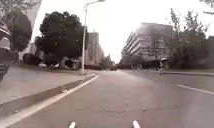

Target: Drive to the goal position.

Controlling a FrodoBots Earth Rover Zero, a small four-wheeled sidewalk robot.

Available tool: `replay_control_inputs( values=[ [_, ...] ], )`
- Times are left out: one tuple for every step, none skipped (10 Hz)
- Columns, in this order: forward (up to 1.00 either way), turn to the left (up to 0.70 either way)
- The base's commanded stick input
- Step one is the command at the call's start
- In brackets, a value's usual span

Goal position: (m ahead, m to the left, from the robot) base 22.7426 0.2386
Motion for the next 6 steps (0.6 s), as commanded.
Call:
replay_control_inputs(
  values=[
    [0.7,0.0],
    [0.7,0.0],
    [0.7,0.0],
    [0.7,0.0],
    [0.7,0.0],
    [0.7,0.0]
  ],
)
